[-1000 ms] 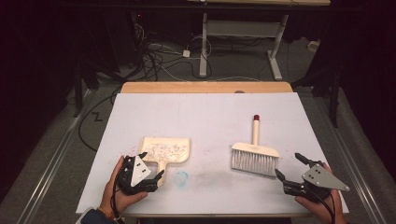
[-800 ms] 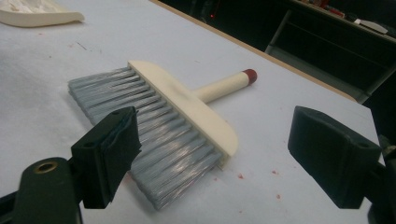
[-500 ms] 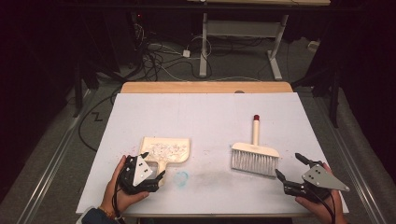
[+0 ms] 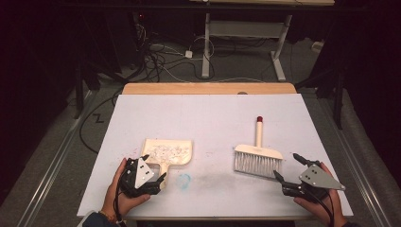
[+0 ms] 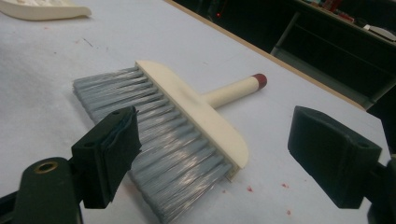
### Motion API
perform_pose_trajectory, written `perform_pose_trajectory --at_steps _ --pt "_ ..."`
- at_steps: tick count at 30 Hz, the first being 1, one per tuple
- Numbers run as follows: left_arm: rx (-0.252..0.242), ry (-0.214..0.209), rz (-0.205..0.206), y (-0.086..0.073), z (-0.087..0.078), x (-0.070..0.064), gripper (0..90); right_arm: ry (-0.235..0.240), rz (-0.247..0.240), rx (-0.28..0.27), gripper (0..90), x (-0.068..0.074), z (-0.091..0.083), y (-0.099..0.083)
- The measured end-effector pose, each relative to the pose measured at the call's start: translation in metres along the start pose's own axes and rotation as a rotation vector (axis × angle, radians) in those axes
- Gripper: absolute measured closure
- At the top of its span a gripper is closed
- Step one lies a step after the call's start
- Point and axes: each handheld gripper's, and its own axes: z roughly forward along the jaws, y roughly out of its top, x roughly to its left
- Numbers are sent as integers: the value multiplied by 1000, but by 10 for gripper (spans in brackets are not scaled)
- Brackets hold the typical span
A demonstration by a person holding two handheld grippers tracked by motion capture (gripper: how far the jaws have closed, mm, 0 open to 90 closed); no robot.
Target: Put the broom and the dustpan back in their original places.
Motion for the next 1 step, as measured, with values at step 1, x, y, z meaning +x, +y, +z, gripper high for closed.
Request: perform_pose_trajectory --at_steps 1 --pt "1 5 -4 1 1 0 167 1 -3 -1 172 0 0 0"
